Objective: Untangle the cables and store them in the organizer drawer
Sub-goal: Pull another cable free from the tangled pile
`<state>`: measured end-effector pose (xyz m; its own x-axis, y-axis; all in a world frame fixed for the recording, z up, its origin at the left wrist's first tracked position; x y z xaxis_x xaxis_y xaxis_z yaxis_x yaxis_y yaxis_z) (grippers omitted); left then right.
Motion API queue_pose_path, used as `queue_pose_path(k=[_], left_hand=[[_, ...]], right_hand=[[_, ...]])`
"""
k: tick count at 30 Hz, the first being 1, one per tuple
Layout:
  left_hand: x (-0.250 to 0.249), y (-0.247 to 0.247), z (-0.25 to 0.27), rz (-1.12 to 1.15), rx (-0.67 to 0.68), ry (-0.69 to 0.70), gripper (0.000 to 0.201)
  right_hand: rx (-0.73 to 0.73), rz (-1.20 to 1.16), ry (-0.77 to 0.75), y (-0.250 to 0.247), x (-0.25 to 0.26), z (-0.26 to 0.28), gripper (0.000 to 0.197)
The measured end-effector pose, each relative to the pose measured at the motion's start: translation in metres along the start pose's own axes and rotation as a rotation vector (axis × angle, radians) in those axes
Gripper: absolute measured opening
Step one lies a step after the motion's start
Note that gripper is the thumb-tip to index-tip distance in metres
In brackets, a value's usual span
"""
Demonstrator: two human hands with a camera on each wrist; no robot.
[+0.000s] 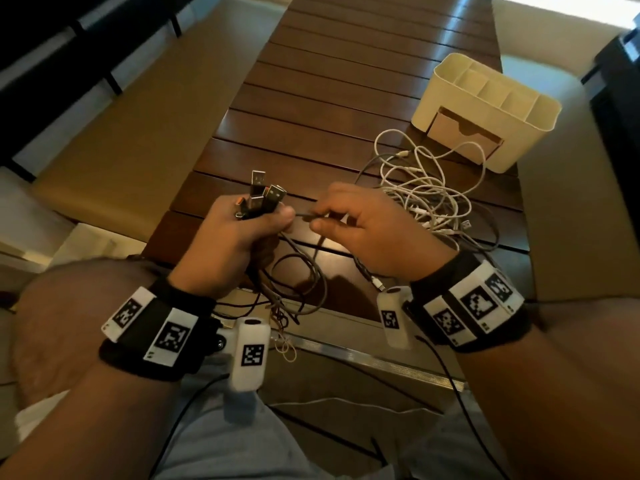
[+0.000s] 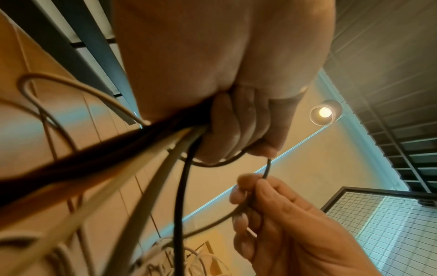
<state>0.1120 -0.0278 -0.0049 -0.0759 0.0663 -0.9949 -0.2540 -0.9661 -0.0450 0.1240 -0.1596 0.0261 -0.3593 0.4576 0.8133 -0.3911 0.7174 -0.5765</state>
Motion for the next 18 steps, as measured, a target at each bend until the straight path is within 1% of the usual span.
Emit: queue_pose_path(k=[4,6,9,11,12,13,15,16,18], left_hand=[[-0.017,0.008,0.006,0.029,0.053,0.000,0.017],[-0.027,0.018,0.011,0.052,0.112,0.003,0.017],[-0.041,0.035,0.020,-0.002,0.199,0.017,0.020],[-0.045,0.037,0.023,-0.026,0.160,0.006,0.033],[-0.047,0.034,0.024,-0.028,0.114,-0.002,0.040],[-0.049,0.030,0.026,-0.030,0.063,-0.007,0.043],[-0.056,0.022,0.034,-0.026,-0.013,-0.005,0.038],[-0.061,0.020,0.039,-0.020,-0.029,-0.001,0.032],[-0.076,0.020,0.049,0.000,-0.019,0.011,0.024]], right_hand=[[-0.034,-0.080,0.032,-0.014,0.012,0.013,0.014],[-0.023,-0.121,0.066,-0.019,0.014,0.022,0.014],[-0.017,-0.227,0.131,-0.021,0.013,0.036,0.014],[-0.062,-0.286,0.168,-0.023,0.010,0.045,0.022],[-0.079,-0.286,0.179,-0.023,0.009,0.049,0.021],[-0.079,-0.274,0.196,-0.022,0.007,0.053,0.019],[-0.025,-0.232,0.277,-0.014,-0.001,0.060,0.013],[0.027,-0.210,0.334,-0.008,-0.006,0.064,0.011],[0.175,-0.150,0.454,0.007,-0.018,0.074,0.010]])
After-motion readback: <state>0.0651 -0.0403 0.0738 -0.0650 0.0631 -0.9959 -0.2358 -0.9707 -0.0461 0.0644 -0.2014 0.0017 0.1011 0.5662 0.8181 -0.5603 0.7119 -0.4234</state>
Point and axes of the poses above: each hand's wrist, its own z-axis away from the middle knuckle, its own y-axis out of the palm, x = y × z, the point moved 10 cm from there along -z, towards the middle knuckle, and after that the axes turned 11 degrees about -z, right-handed, at the moved point
